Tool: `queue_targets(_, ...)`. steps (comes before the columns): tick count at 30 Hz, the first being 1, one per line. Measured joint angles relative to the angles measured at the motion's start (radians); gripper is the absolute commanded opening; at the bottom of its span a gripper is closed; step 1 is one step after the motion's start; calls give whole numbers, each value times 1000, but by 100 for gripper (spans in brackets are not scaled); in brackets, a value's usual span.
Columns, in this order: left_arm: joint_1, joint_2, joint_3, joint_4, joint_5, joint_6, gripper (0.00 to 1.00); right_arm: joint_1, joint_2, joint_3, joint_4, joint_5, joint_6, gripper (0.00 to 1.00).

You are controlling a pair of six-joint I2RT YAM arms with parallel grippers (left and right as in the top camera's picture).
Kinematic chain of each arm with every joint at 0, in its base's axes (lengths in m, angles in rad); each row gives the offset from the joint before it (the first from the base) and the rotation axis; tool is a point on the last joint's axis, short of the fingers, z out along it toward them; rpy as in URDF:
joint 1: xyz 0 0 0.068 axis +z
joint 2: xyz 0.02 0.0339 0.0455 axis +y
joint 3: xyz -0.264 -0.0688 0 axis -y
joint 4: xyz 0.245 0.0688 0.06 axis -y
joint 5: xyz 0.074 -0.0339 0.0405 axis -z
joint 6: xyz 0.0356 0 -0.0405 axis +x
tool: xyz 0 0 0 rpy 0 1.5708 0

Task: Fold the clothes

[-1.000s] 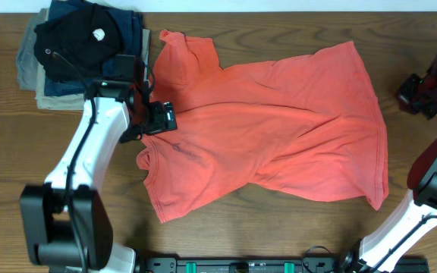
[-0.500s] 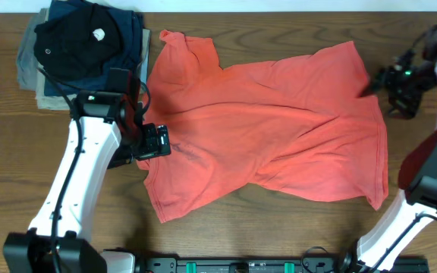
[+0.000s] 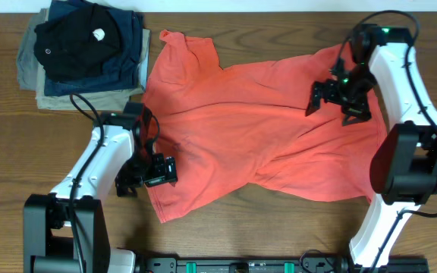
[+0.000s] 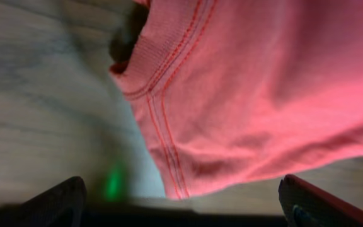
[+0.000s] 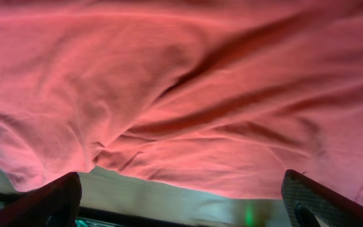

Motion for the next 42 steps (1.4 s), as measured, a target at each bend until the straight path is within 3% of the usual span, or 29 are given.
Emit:
queue_targets(4, 0, 0, -66, 70, 9, -22, 92, 31, 0, 0, 1, 6, 1, 99)
queue_targets(11, 0, 1, -157, 172, 66, -44, 59, 57, 0, 0, 1, 12, 1, 99)
queue_targets(15, 0, 1, -194, 192, 82, -47, 26, 62, 0, 0, 2, 14, 1, 99)
queue_targets(16, 0, 1, -198, 193, 87, -52, 6, 62, 0, 0, 2, 14, 2, 99)
queue_targets(24, 0, 1, -184, 176, 90, -44, 6, 63, 0, 0, 2, 18, 8, 99)
queue_targets(34, 0, -17, 78, 100, 91, -44, 6, 63, 0, -2, 29, 19, 8, 99)
queue_targets(42, 0, -22, 152, 303, 98, -45, 6, 63, 0, -3, 52, 21, 8, 99)
